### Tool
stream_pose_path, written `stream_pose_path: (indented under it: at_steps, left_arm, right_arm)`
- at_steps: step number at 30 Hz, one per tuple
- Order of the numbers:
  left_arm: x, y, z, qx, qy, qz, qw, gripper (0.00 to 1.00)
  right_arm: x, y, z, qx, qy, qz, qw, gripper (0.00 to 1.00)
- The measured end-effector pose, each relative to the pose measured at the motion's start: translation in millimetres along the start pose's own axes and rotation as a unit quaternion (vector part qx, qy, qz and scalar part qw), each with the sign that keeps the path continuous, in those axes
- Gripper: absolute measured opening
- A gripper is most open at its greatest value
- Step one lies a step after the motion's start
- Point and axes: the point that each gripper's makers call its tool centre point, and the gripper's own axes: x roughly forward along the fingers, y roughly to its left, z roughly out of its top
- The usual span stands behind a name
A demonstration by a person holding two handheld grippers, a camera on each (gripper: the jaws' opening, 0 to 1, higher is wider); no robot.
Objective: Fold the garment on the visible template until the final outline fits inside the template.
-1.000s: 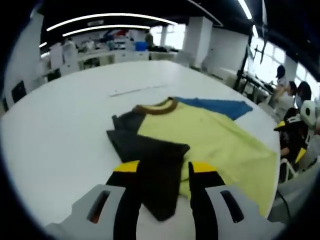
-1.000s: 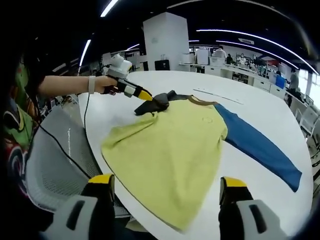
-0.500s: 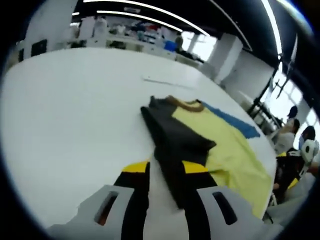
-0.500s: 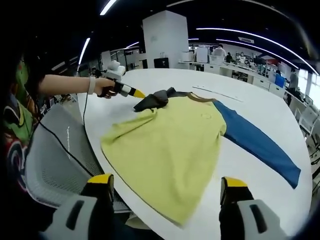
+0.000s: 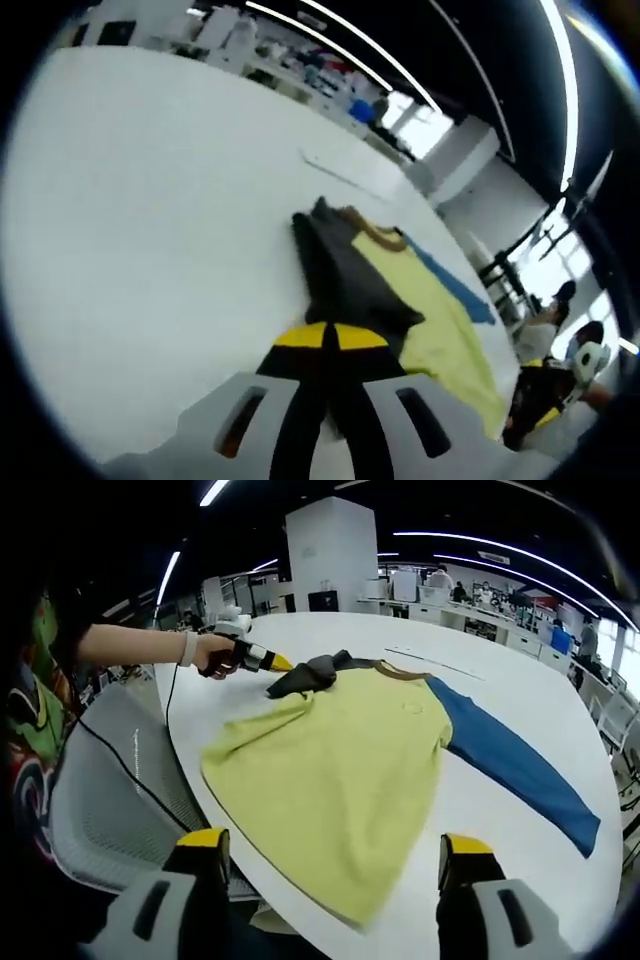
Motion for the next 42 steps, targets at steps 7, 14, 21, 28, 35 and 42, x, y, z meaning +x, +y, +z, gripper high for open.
stream_pose_path:
  at_steps: [7,14,21,28,35,42]
  left_arm:
    - [3.1,0.9,5.7,0.007,-0.004,-0.001,1.0,0.16]
    - [10.9,3.6,6.1,-0.016,-0.002,-0.009,0.9998,0.1]
    - [9.4,0.1,5.0,-0.031,-0.005,-0.013,0.9994,0.0]
    - [-5.0,-14.1,24.4,-0.002,-0.033,-0.023,0.9992,0.0]
    - [-19.8,-44.9,49.2,0.091,-0.07,-0.044,0.9924,0.0]
    - [-18.3,-86.0,15.8,0.279,-0.031,-0.066,0.9574,0.0]
  right_arm:
    - [1.1,0.9,0.4,-0.003,0.003,0.002,1.0,0.85]
    - [0.9,1.8,-2.3,-0.003,0.006,0.001,1.0,0.85]
    - [-0.2,1.7,-3.9,-0.003,0.007,-0.001,1.0,0.85]
    - [1.1,2.0,-1.4,-0.005,0.005,0.0,1.0,0.84]
    - [3.3,5.5,-1.1,-0.005,0.005,0.005,1.0,0.83]
    - [4.2,5.8,-3.0,-0.002,0.006,0.004,1.0,0.83]
